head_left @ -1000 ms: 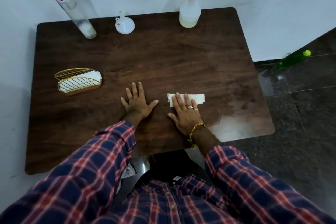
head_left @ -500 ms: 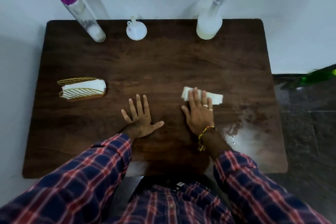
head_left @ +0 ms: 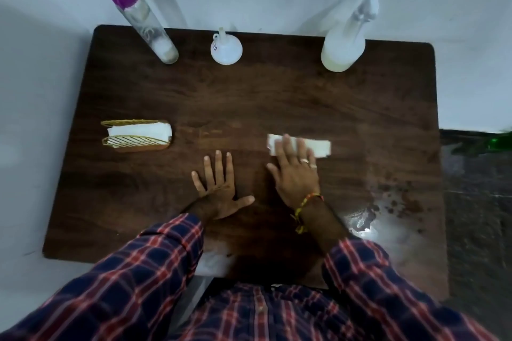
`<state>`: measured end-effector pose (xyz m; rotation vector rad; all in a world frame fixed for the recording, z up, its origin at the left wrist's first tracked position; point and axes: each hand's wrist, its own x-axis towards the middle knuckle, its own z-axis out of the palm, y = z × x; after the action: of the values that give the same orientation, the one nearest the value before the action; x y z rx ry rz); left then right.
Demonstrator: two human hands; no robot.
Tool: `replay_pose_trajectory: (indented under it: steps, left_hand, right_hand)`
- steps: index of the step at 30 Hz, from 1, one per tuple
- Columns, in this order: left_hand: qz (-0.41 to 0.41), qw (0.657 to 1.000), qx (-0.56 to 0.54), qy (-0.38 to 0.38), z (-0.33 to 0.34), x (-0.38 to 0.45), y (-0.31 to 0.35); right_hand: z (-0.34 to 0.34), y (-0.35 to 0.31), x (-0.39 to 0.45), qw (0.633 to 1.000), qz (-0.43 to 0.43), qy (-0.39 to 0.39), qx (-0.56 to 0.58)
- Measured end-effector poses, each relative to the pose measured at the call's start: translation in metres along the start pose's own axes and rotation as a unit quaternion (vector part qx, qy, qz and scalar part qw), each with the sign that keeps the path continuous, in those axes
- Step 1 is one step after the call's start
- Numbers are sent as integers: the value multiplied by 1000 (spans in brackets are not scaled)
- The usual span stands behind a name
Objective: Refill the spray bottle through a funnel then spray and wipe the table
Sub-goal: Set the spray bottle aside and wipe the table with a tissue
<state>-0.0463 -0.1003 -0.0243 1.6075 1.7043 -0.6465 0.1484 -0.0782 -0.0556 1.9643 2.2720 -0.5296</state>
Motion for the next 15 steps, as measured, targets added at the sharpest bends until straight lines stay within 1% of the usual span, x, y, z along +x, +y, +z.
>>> replay_pose_trajectory:
  steps: [2,3,4,6,9,11,12,13,14,15]
  left_hand:
    - [5,1000,-2,-13,-1,1,-2]
    - [6,1000,-3,-15,-1,1,-2]
    - [7,1000,-4,-14,-1,2,-3]
    - [6,1000,-4,-15,0,4,-3]
    - [1,1000,1,-9,3,4,-1]
    - [-3,1000,-4,7,5,4,-1]
    - [-2,1000,-6,10,6,4,-1]
    - [1,1000,-6,10,6,4,-1]
    - [3,1000,-4,10,7,4,-1]
    - [3,1000,-4,13,7,4,-1]
  right_hand:
    - [2,33,-15,993,105,41,25]
    - [0,47,-19,987,149,46,36]
    - [-3,57,-19,983,174,46,40]
    - [-4,60,-15,983,171,50,35]
    - [-1,35,-15,993,107,53,22]
    - [8,11,-37,998,62,32,3]
    - [12,4,-52,998,53,16,-3]
    - [17,4,-68,998,60,9,-8]
    - [20,9,-82,996,89,9,-6]
    - [20,17,-92,990,138,18,-1]
